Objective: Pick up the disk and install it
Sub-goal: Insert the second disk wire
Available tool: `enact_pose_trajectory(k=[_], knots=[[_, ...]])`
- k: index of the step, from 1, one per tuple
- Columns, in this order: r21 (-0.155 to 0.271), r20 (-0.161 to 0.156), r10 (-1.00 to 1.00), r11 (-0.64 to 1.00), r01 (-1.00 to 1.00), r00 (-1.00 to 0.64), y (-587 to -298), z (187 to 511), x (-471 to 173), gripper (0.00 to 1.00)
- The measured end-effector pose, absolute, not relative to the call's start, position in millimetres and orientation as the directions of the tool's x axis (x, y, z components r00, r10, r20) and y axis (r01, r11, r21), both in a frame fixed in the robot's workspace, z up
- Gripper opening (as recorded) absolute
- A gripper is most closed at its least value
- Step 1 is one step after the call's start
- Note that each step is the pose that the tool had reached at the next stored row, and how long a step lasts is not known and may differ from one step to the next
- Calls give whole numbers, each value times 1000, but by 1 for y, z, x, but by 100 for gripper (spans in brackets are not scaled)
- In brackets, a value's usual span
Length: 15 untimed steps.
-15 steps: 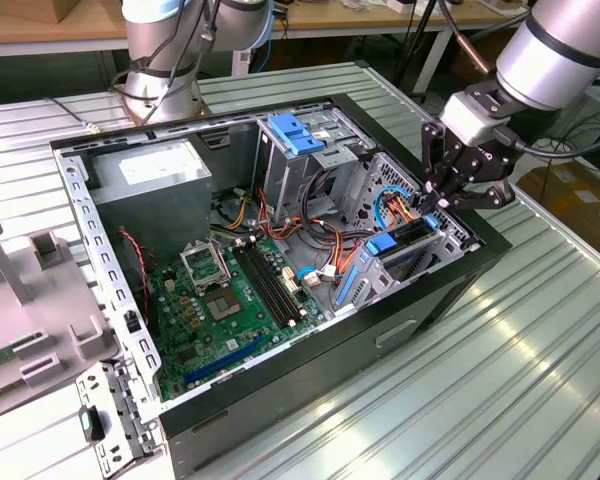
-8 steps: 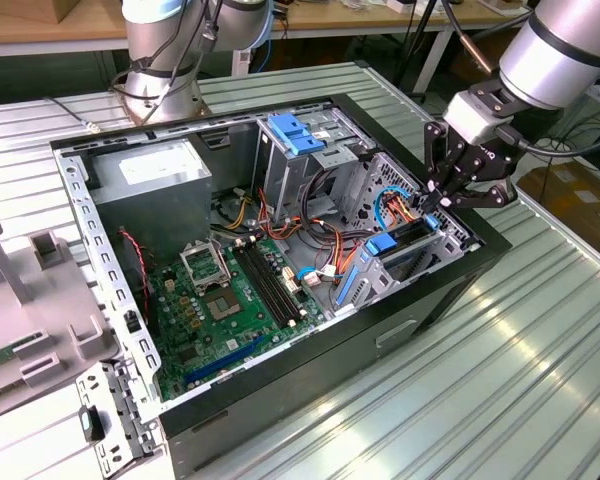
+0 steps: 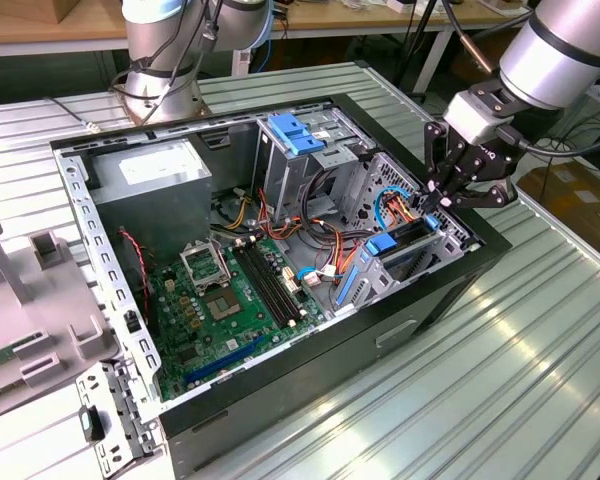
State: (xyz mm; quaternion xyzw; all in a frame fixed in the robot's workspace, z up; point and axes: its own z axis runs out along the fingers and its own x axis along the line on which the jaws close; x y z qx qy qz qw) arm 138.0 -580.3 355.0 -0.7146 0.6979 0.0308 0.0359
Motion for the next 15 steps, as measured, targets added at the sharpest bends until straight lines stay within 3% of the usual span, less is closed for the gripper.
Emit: enact_pose_trajectory(k=[2,3,4,5,6,15], knots=[[-8,-94,-995,-23,-1000,24,-580,355,138,11],[-8,-94,-995,-23,-1000,24,-580,355,138,17],[-8,-94,-995,-23,-1000,24,-580,355,138,30],[-8,-94,-995,-23,-1000,24,-580,355,138,30],[-8,-94,-995,-23,-1000,24,-580,355,138,36],[-8,-99,-995,-23,-1000,24,-580,361,138,36]])
